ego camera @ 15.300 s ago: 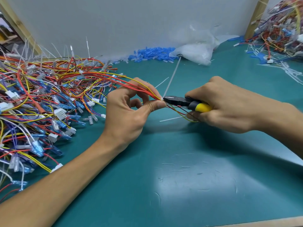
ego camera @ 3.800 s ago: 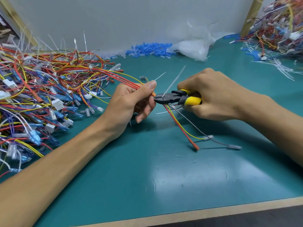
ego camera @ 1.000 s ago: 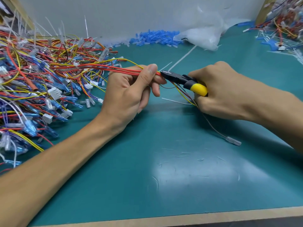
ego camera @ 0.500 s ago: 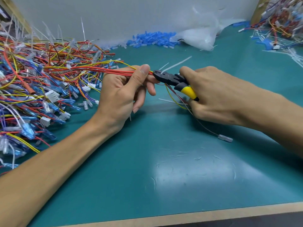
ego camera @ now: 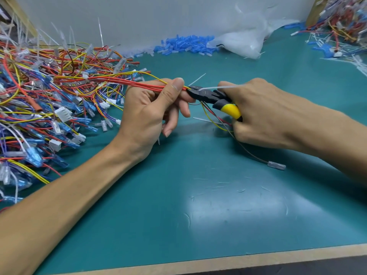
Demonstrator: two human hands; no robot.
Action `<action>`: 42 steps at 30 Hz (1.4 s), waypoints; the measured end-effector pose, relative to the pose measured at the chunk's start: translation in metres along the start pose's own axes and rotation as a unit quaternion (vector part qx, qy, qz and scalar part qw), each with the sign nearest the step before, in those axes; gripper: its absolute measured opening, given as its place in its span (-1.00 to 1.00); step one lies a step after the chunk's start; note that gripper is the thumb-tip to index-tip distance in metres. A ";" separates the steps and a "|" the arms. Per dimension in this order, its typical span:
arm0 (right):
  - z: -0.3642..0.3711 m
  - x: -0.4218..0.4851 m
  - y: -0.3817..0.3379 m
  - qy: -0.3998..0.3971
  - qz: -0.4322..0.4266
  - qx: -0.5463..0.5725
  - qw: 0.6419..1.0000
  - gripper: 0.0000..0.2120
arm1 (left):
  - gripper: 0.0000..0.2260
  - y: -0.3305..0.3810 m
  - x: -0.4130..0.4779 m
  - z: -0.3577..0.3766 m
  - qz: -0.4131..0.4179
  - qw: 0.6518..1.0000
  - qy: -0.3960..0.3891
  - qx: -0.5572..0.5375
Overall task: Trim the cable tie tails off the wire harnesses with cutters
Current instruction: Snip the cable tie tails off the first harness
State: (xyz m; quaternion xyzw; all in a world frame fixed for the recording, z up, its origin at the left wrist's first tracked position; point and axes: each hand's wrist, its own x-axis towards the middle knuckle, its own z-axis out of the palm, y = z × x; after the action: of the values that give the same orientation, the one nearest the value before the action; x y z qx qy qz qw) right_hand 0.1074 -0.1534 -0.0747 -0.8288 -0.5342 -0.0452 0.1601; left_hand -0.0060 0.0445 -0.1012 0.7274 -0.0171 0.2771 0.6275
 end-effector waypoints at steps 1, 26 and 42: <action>0.000 0.000 0.000 -0.003 0.002 0.003 1.000 -0.73 | -0.67 0.000 0.000 0.000 -0.001 1.000 -0.002 -0.005; 0.004 0.001 -0.003 0.020 -0.004 0.002 1.000 -0.73 | -0.64 0.002 0.002 -0.002 -0.048 0.997 -0.029 -0.056; 0.007 0.002 0.003 0.044 0.016 0.036 0.998 -0.78 | -0.65 0.005 0.001 -0.001 -0.060 0.995 -0.029 -0.079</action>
State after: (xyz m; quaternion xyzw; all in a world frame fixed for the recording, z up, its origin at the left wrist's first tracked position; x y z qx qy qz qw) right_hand 0.1100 -0.1503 -0.0816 -0.8281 -0.5146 -0.0601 0.2141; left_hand -0.0068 0.0446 -0.0965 0.6833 -0.0136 0.2154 0.6975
